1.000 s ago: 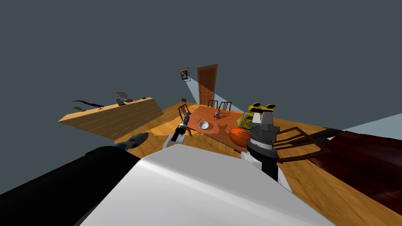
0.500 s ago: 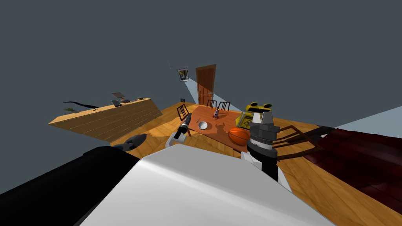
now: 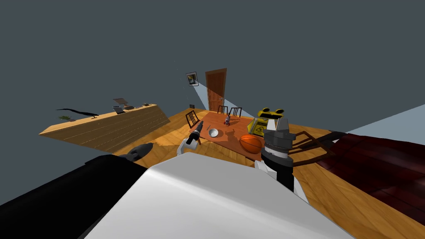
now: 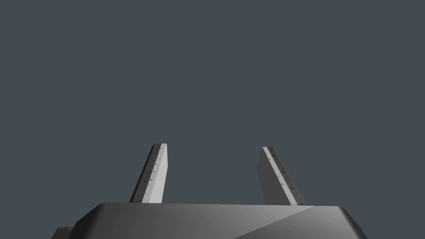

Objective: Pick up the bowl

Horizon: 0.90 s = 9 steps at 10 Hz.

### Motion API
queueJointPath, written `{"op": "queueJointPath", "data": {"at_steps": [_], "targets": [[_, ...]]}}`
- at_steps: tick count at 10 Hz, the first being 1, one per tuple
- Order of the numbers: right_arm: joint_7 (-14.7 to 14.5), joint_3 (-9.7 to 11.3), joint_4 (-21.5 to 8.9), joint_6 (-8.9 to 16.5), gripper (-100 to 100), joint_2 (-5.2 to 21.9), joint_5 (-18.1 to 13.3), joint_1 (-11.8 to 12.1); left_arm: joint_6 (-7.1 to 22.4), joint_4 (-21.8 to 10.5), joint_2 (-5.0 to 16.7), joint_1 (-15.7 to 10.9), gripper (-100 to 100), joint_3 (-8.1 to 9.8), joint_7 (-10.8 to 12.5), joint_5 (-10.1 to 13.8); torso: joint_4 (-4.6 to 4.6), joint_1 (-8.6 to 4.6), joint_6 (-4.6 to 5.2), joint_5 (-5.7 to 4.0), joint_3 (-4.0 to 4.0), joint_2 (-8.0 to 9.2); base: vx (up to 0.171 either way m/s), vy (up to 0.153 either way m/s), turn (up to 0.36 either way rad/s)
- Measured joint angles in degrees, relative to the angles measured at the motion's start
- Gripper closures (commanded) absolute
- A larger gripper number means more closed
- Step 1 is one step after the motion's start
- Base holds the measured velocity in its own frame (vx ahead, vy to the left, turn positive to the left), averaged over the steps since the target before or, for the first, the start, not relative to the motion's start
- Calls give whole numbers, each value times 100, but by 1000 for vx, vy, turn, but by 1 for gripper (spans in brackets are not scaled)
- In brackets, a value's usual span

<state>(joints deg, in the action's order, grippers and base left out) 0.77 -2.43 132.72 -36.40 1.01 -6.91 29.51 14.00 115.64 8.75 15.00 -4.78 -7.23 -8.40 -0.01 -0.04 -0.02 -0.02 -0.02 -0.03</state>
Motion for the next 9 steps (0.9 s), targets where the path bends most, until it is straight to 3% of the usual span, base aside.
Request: {"op": "queueJointPath", "data": {"at_steps": [9], "targets": [[0,0,0,0,0,0,0,0,1275,-599,41,-521,-100,105,45,-141,0,0,-1,0,-1,-1,10,-10,-56]]}}
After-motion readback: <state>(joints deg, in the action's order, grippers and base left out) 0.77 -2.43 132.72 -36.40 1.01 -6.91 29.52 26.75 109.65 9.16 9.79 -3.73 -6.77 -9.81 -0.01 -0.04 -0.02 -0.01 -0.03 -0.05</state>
